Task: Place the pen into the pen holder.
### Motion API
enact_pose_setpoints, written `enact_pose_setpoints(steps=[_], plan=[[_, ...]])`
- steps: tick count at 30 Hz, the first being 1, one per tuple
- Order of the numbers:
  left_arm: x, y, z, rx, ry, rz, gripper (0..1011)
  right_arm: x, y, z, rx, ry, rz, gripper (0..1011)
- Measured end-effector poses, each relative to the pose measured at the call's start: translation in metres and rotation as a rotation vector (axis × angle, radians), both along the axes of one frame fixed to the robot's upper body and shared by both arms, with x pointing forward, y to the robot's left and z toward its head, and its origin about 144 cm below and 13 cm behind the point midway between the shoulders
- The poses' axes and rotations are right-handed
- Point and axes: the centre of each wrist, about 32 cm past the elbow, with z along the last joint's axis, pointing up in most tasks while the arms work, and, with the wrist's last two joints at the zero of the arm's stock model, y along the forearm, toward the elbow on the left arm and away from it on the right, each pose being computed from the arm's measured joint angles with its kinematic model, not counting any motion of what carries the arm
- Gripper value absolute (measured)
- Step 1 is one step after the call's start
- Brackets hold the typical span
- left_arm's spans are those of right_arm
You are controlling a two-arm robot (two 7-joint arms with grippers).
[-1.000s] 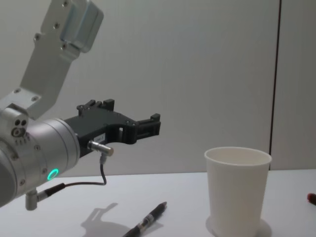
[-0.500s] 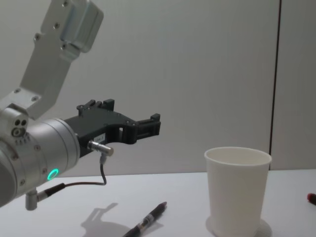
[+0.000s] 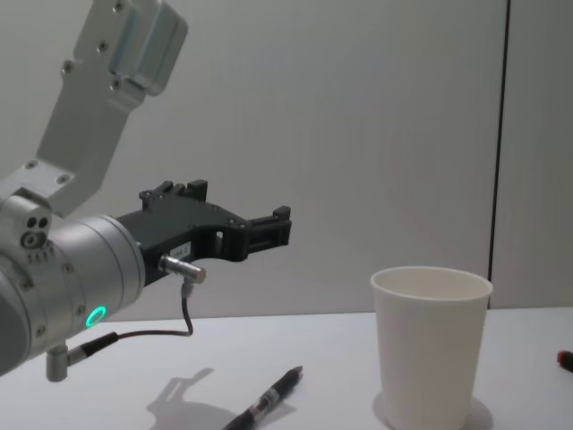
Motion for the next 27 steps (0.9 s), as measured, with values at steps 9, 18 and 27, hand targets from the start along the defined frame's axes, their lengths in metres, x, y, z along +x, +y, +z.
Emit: enact_pose_setpoints(steps=[9,18,27], plan=[[0.000,0.000,0.000,0.000,0.000,0.000,1001,0.000,0.000,0.000,0.000,0.000,0.000,1001],[0.000,0.000,0.000,0.000,0.000,0.000,1001,0.004,0.002,0.004,0.002,0.003,0.015,1002],[0.000,0.000,0.000,0.000,0.000,0.000,1001,0.022,0.011,0.017,-0.001,0.030,0.073,1001]])
